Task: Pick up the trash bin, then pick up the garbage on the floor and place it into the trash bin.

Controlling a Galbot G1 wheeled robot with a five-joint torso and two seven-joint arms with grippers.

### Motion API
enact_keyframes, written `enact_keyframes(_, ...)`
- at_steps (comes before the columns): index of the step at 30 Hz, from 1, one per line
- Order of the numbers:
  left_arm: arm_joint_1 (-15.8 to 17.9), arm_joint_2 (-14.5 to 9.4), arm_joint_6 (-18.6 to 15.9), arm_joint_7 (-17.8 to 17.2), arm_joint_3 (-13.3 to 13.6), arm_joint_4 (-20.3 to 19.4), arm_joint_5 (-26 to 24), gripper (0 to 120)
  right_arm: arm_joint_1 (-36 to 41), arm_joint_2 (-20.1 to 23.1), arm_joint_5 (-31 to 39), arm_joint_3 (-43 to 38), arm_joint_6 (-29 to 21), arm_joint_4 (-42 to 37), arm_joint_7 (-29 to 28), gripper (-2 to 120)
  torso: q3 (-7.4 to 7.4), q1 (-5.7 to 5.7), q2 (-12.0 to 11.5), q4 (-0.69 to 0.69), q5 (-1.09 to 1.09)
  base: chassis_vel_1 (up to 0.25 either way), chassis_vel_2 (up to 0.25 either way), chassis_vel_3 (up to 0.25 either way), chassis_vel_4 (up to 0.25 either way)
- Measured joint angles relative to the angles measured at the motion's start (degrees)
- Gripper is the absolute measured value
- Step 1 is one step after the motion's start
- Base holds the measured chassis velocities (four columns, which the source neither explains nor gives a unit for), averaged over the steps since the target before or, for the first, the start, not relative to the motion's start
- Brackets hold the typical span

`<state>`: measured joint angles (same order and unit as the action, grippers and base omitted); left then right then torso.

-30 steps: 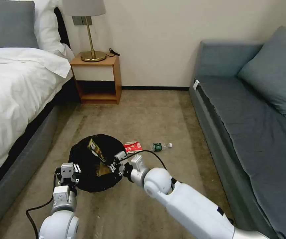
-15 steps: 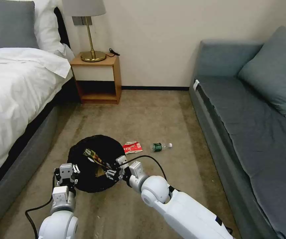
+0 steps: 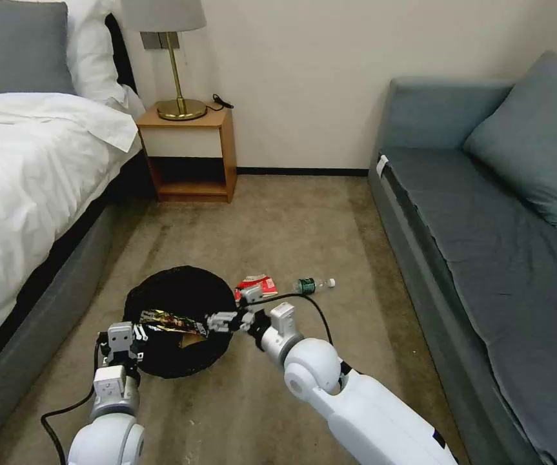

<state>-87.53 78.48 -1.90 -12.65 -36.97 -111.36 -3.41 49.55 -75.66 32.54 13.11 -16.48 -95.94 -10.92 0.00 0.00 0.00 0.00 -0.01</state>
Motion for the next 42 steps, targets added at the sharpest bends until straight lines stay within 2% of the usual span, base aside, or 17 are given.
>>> enact_keyframes(3, 0.2, 0.1, 0.3, -0.2, -0.1, 0.1, 0.0, 1, -0.4, -0.7, -1.0, -0.7, -0.3, 4.9, -3.3, 100, 0.00, 0.00, 0.0, 0.00, 0.01, 0.000, 0.000, 0.000, 0.000)
enact_keyframes(7, 0.1, 0.0, 0.3, -0.2, -0.4, 0.1, -0.1, 1, -0.9, -1.3, -2.3, -1.3, -1.1, 9.3, -4.8, 100, 0.00, 0.00, 0.0, 0.00, 0.01, 0.000, 0.000, 0.000, 0.000)
enact_keyframes(16, -0.4, -0.2, 0.3, -0.3, -1.1, 0.1, -0.1, 1, -1.8, -2.2, -3.2, -2.1, -5.5, 13.5, -9.3, 100, 0.00, 0.00, 0.0, 0.01, 0.00, 0.000, 0.000, 0.000, 0.000)
enact_keyframes(30, -0.6, 0.0, 0.3, -0.3, -1.1, 0.0, -0.2, 1, -2.0, -1.7, -2.8, -2.7, -3.9, 14.8, -8.4, 100, 0.00, 0.00, 0.0, 0.00, 0.01, 0.000, 0.000, 0.000, 0.000)
enact_keyframes(40, -0.6, 0.1, 0.4, -0.3, -1.1, -0.1, -0.2, 1, -2.1, -1.7, -3.0, -2.7, -3.1, 15.4, -7.9, 100, 0.01, 0.00, 0.0, 0.00, 0.02, -0.121, 0.120, 0.130, -0.121)
enact_keyframes(42, -0.6, 0.2, 0.4, -0.3, -1.0, 0.1, -0.1, 1, -2.1, -1.7, -3.2, -2.6, -2.9, 15.5, -7.7, 100, 0.01, 0.00, 0.0, 0.00, -0.03, -0.147, 0.132, 0.146, -0.153)
